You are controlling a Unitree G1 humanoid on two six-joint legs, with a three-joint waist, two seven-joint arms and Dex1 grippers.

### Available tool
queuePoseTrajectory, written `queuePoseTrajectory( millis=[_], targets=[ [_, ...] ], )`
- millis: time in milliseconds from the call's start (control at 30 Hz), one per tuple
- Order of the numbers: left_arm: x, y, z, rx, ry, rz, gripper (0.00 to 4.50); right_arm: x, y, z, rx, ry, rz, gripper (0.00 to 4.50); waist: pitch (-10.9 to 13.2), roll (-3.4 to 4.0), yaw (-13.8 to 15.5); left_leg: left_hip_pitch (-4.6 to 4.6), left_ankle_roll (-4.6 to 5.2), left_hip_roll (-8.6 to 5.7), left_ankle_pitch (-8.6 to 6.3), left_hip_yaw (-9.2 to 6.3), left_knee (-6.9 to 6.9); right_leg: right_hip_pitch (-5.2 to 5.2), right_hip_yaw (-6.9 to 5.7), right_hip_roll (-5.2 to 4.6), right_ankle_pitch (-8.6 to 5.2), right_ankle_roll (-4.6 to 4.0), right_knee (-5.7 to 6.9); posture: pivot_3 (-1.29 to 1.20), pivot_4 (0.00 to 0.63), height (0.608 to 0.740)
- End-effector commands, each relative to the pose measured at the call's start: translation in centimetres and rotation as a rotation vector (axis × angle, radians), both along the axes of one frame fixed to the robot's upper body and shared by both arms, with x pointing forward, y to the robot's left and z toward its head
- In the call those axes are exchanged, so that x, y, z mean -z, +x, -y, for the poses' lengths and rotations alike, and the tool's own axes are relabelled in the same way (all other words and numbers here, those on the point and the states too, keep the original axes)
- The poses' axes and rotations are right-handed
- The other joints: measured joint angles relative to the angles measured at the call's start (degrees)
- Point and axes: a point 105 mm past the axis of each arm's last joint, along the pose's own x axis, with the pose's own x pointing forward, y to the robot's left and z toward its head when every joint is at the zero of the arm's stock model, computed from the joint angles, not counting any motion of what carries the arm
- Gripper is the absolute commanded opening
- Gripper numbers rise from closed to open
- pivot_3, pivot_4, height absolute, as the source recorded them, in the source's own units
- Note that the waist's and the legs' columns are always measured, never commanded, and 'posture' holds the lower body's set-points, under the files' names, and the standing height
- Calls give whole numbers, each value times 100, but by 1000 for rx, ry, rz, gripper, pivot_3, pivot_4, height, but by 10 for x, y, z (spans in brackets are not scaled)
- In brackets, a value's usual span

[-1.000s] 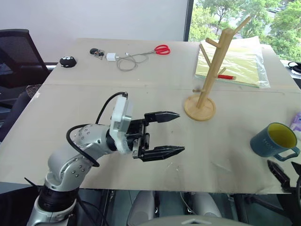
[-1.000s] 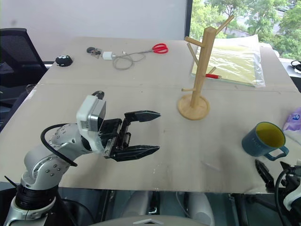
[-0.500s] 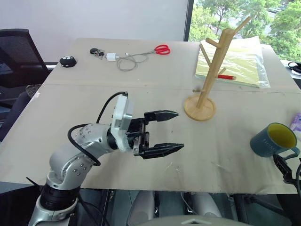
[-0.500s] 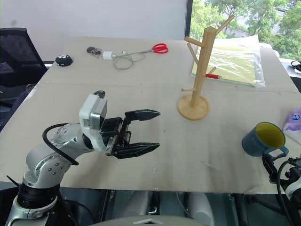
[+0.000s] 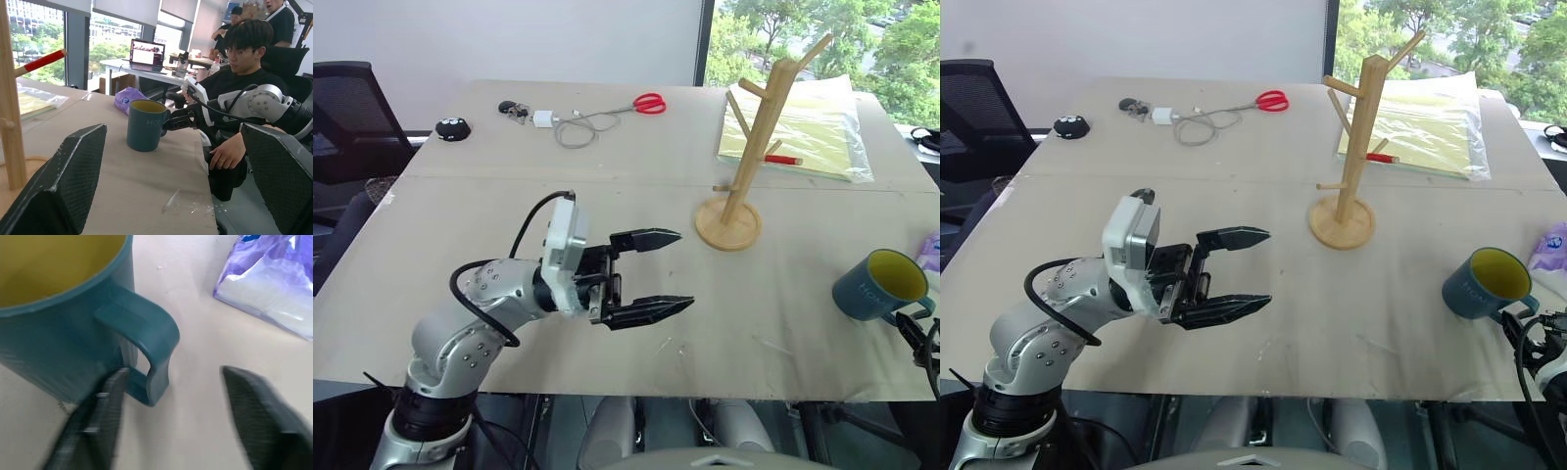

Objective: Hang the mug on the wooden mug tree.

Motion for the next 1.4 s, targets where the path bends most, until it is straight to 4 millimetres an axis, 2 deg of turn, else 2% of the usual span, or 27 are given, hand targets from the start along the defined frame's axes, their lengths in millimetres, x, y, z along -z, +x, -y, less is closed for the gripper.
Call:
queuePoseTrajectory(
  millis=[33,100,133,467,567,767,833,933,1067,1167,1267,1400],
  targets=[
    [-3,-12,2,36,7,26,4500,-7,5,3,2,-39,25,1119,0,0,0,0,0,0,0,1,0,0,1,0,0,0,0,0,150,740],
    [-1,-16,3,47,15,18,4500,-5,8,3,-1,-40,23,139,0,0,0,0,0,0,0,0,0,0,0,0,0,0,0,0,150,740],
    [0,-18,3,52,18,15,4500,-3,9,3,-2,-41,21,61,0,-1,-1,0,0,0,0,1,0,0,1,0,0,0,0,0,150,740],
    [3,-29,4,73,32,10,4500,-7,25,1,-56,-51,64,61,-2,-2,-5,8,-1,1,1,9,1,1,15,7,0,0,4,0,150,740],
    [5,-30,5,77,32,8,4500,-17,32,-4,-99,-48,106,61,-1,-1,-4,7,-1,1,1,8,1,1,15,7,0,0,4,0,150,740],
    [1,-25,5,47,10,23,4500,-53,52,-29,-245,-38,245,61,-1,-1,-9,8,0,0,1,11,1,1,18,8,1,0,5,0,150,740],
    [0,-21,5,27,5,25,4500,-73,59,-43,-327,-27,309,61,-1,0,-4,8,0,0,1,8,1,1,16,9,1,0,6,0,150,740],
    [-5,-9,0,-39,-11,41,4500,-100,65,-64,-463,-17,382,61,1,0,-3,8,0,0,1,9,2,1,17,9,2,0,6,0,150,740],
    [-23,13,-11,-125,-81,43,4500,-129,73,-83,-619,-45,398,61,5,-5,7,5,1,-1,1,6,4,2,17,10,4,3,6,0,150,740],
    [-27,17,-13,-123,-80,36,4500,-141,79,-94,-698,-82,375,61,6,-7,2,0,1,-1,1,-3,8,2,16,16,4,3,5,0,150,740],
    [-26,16,-34,-97,-82,2,4500,-154,89,-105,-771,-108,359,61,7,-6,-29,-2,0,-1,2,1,9,1,19,16,10,13,3,0,150,740],
    [-28,15,-41,-75,-67,-24,4500,-164,100,-113,-839,-143,323,61,14,-8,-53,-6,-2,1,3,1,9,-4,18,16,8,11,2,0,150,740]
  ],
)
